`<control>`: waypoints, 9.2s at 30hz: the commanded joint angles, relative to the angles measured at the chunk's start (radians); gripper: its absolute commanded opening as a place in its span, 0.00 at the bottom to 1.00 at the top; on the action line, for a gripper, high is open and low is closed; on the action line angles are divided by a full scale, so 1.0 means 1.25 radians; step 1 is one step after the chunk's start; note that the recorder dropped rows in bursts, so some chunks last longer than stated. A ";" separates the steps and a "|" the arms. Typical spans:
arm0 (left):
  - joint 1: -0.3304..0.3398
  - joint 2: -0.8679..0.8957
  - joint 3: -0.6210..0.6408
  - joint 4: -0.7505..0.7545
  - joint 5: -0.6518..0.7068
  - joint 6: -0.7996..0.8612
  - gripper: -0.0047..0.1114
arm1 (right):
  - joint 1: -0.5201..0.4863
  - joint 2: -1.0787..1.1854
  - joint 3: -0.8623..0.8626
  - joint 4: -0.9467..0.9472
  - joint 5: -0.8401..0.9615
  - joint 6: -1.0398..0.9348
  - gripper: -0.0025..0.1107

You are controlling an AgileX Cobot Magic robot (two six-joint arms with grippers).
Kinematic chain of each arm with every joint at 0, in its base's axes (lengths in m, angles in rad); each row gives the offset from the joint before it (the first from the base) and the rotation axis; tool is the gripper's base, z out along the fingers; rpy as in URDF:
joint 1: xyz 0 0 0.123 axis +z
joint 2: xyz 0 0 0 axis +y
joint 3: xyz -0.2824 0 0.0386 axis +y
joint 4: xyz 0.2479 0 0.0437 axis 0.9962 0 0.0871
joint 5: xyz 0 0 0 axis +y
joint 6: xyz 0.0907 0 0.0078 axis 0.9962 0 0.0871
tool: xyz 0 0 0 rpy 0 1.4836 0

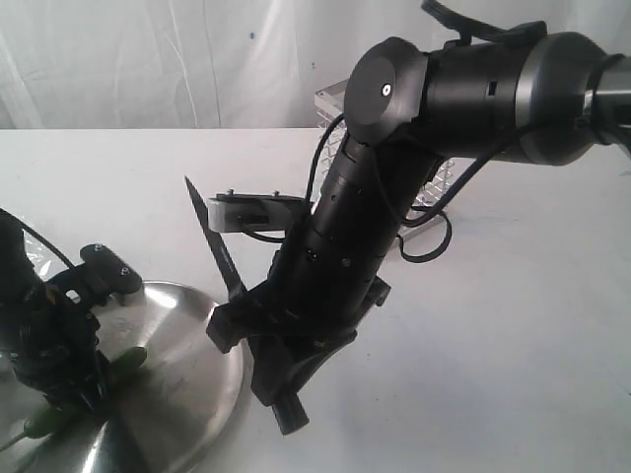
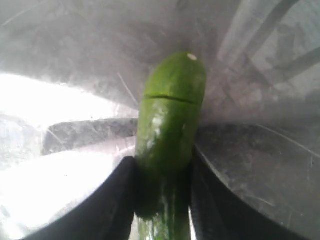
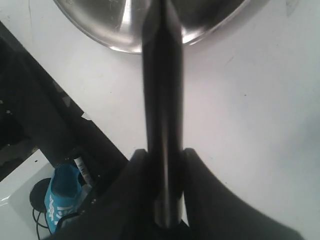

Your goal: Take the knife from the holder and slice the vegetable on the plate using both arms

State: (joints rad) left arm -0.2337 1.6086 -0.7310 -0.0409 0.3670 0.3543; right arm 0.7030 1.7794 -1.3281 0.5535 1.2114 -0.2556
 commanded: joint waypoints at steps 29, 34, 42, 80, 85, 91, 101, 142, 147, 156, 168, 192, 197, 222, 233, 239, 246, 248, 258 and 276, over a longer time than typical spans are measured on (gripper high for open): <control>-0.008 -0.226 -0.142 0.172 0.181 -0.305 0.58 | 0.123 0.204 -0.122 0.078 0.008 0.062 0.05; -0.028 -0.225 -0.144 0.170 0.185 -0.307 0.58 | 0.123 0.242 -0.167 0.028 0.008 0.081 0.04; -0.046 -0.218 -0.142 0.190 0.185 -0.307 0.58 | 0.129 0.287 -0.175 0.032 0.008 0.077 0.04; -0.046 -0.043 -0.142 0.129 0.026 -0.332 0.33 | 0.162 0.307 -0.174 -0.003 0.008 0.102 0.04; -0.046 -0.083 -0.142 0.122 0.069 -0.361 0.04 | 0.162 0.307 -0.174 -0.003 0.008 0.102 0.04; -0.046 -0.106 -0.158 0.055 0.097 -0.357 0.04 | 0.162 0.307 -0.174 -0.003 0.008 0.109 0.04; -0.046 -0.062 -0.204 -0.067 0.159 -0.274 0.04 | 0.162 0.283 -0.174 -0.006 0.008 0.131 0.04; -0.046 -0.043 -0.054 -0.069 -0.007 -0.265 0.04 | 0.163 0.069 -0.174 -0.145 -0.016 0.265 0.03; -0.046 -0.043 -0.054 -0.067 -0.007 -0.262 0.04 | 0.163 0.041 -0.174 -0.150 -0.045 0.249 0.03; -0.046 -0.043 -0.054 -0.067 -0.008 -0.262 0.04 | 0.163 0.008 -0.174 -0.153 -0.068 0.243 0.03; -0.046 -0.043 -0.054 -0.049 -0.010 -0.265 0.04 | 0.163 -0.021 -0.174 -0.154 -0.093 0.205 0.03; -0.046 -0.076 -0.184 -0.172 -0.003 -0.340 0.04 | 0.163 -0.016 -0.172 -0.217 -0.074 0.215 0.02; 0.024 -0.076 -0.189 -0.105 0.011 -0.414 0.04 | 0.163 -0.022 -0.147 -0.304 -0.074 0.291 0.02; 0.130 -0.120 -0.189 -0.133 0.064 -0.409 0.04 | 0.310 -0.018 0.149 -0.475 -0.569 0.604 0.02; 0.130 -0.120 -0.189 -0.133 0.064 -0.409 0.04 | 0.334 -0.018 0.160 -0.482 -0.569 0.608 0.02; 0.130 -0.120 -0.189 -0.133 0.063 -0.409 0.04 | 0.348 -0.018 0.160 -0.482 -0.561 0.609 0.02; 0.130 -0.120 -0.189 -0.133 0.064 -0.407 0.04 | 0.349 -0.016 0.170 -0.491 -0.559 0.614 0.02; 0.130 -0.120 -0.189 -0.133 0.070 -0.407 0.04 | 0.349 -0.012 0.184 -0.491 -0.558 0.623 0.02; 0.129 -0.120 -0.189 -0.133 0.087 -0.389 0.04 | 0.349 -0.007 0.225 -0.485 -0.583 0.623 0.02; 0.129 -0.120 -0.189 -0.145 0.090 -0.389 0.04 | 0.349 -0.042 0.225 -0.478 -0.594 0.620 0.02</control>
State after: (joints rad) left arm -0.0728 1.4710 -0.9619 -0.2117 0.4614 -0.1352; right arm 1.1375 1.7182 -1.0495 -0.0394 0.4788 0.5207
